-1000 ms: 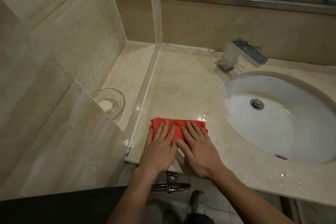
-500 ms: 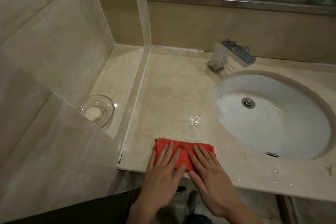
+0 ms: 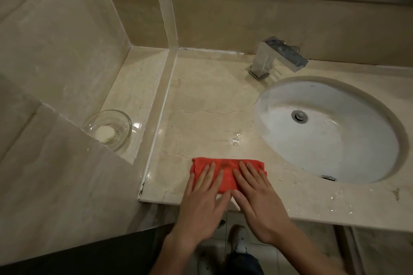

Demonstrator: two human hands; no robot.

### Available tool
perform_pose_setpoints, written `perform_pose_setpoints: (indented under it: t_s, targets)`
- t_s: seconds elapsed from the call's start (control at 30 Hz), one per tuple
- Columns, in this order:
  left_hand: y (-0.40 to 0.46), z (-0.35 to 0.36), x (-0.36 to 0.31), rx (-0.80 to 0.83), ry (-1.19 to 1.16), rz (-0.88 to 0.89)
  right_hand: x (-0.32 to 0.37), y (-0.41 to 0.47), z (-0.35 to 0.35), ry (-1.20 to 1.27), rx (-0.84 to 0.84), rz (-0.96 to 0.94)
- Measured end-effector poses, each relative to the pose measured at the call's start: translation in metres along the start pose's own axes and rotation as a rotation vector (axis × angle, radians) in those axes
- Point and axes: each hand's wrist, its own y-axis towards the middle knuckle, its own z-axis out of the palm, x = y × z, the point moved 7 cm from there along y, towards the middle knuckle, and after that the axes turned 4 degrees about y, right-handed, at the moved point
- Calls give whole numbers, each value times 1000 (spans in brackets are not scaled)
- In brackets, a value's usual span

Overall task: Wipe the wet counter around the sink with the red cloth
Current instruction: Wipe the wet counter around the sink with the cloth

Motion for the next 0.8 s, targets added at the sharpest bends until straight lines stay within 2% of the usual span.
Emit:
perform_pose_setpoints:
  t_s: [0.13, 0.47, 0.57, 0.7, 0.8]
  targets:
    - [-14, 0, -9, 50, -11, -31, 1, -18, 6, -10, 53, 34]
    - [50, -13, 0, -5, 71, 13, -3, 37, -16, -21, -96, 48]
    - [28, -3, -5, -21, 48, 38, -4, 9, -9, -1, -78, 46]
    - [-15, 19, -20, 47, 20, 87, -5, -46, 5, 41, -16, 82]
    - [-16, 23, -20, 83, 6, 81, -6, -55, 6, 71, -4, 117]
